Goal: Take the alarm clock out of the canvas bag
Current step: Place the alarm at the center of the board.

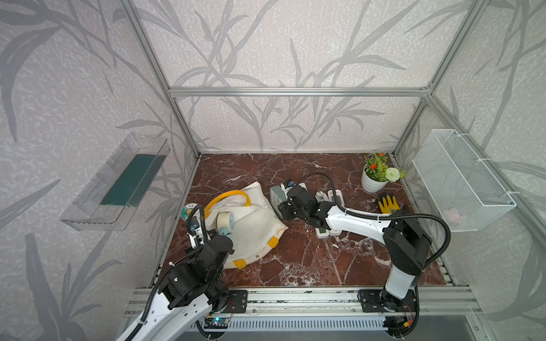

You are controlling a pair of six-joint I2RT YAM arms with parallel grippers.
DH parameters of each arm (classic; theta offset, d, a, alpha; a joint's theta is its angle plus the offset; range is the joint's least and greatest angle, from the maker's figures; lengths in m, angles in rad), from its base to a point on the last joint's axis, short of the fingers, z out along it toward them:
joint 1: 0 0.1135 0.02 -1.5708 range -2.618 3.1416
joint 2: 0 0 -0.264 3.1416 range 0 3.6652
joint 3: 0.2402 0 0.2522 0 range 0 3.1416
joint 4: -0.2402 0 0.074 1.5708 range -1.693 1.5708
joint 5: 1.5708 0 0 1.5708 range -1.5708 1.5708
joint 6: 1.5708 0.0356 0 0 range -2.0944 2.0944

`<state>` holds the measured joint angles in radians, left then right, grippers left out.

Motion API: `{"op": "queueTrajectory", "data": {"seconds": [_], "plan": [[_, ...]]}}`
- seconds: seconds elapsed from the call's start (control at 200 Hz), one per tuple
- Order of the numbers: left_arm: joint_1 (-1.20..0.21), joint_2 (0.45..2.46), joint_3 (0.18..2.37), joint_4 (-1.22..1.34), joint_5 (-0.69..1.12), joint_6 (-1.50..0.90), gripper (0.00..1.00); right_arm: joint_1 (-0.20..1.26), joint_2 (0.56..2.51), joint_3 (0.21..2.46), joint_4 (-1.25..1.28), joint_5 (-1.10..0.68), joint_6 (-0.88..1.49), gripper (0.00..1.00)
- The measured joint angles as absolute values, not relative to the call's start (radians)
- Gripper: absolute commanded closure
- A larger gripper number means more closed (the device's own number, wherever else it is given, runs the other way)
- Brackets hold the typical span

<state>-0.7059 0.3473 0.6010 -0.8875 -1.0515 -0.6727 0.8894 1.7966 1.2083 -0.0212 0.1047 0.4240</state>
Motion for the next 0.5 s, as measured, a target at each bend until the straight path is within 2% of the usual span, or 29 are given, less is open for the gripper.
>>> {"op": "queueTrajectory", "data": {"seconds": [0.3,0.5], "plan": [[-0.706,0.331,0.604,-0.914,-1.073,-0.697,1.0,0.904,1.831,1.19,-0.015,0.123,0.435,0.68],[-0.706,0.331,0.605,-0.916,-1.073,-0.701,1.0,0.906,1.842,1.189,0.006,0.137,0.44,0.61]]}}
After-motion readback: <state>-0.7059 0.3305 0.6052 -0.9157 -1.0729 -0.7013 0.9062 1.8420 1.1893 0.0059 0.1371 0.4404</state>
